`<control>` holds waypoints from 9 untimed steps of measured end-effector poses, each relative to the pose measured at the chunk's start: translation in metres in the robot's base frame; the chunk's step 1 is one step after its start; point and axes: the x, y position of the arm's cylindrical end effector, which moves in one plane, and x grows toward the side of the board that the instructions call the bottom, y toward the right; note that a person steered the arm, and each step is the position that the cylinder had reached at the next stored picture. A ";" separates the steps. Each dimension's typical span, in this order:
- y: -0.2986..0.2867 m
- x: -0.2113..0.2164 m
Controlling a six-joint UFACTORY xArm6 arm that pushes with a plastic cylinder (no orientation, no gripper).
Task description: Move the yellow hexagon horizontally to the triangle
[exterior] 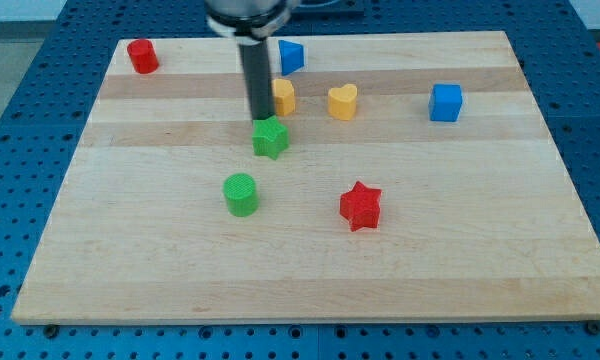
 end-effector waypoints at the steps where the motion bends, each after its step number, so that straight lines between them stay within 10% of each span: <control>1: 0.024 -0.016; 4: -0.038 -0.040; 6: 0.123 -0.054; 9: 0.178 -0.067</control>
